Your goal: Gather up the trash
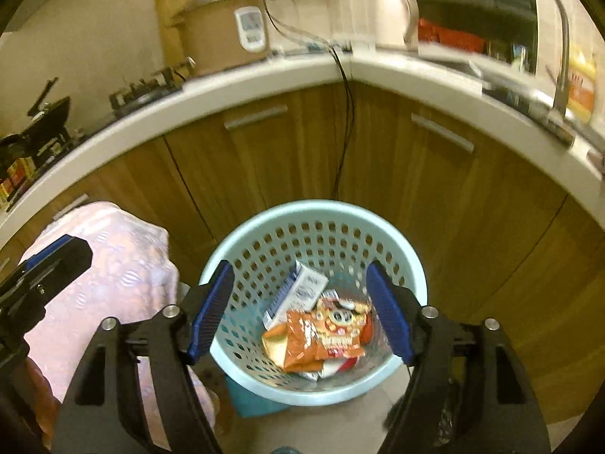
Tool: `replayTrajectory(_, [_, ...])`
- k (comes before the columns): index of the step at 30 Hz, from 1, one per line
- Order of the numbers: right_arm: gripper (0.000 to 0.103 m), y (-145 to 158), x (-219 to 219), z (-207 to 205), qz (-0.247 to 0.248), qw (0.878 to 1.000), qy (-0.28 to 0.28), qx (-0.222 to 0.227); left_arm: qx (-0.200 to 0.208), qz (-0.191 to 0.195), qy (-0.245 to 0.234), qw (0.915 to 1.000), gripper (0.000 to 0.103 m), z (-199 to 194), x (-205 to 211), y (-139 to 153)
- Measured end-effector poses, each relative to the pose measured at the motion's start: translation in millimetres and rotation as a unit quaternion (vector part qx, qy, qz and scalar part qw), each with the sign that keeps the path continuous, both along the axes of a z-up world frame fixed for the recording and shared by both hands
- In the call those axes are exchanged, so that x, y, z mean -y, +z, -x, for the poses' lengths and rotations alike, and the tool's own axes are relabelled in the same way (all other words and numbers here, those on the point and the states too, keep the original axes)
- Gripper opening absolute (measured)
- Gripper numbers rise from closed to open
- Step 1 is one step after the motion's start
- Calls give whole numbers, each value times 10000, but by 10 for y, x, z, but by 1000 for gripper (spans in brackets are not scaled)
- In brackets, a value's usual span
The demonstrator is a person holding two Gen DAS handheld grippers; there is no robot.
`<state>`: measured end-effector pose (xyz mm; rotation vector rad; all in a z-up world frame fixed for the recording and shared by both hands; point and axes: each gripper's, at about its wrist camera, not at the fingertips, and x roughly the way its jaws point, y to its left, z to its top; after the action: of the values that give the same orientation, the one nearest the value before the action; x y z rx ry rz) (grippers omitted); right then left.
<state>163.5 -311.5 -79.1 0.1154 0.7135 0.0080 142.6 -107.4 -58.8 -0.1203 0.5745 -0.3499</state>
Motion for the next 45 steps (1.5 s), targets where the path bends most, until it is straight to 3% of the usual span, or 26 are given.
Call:
replayTrajectory(3, [74,95,-129,188,119,9988,15,478,257,-111,411,9988,87,170,-165,28])
replayTrajectory(9, [75,154,-359,438,338,9944,54,1004,507,-288,1045,9928,87,391,-430,-58])
replayTrajectory(16, [75,159,-605,582,356,9897,76,1381,773,-644,1367,9855,87,497,-603,-112])
replayTrajectory(33, [75,83,-849,499,353,9895,157,1393,617,-321,1564,9852,91,519,-799,-135])
replayTrajectory(36, [80,80,-850,503,367,9893,163,1403,581,-269,1573,9855,92,515,-833,-148])
replayTrajectory(45, [80,88,-861,495,353,9891,188,1418,566,-258,1573,9856,92,520,-849,-157])
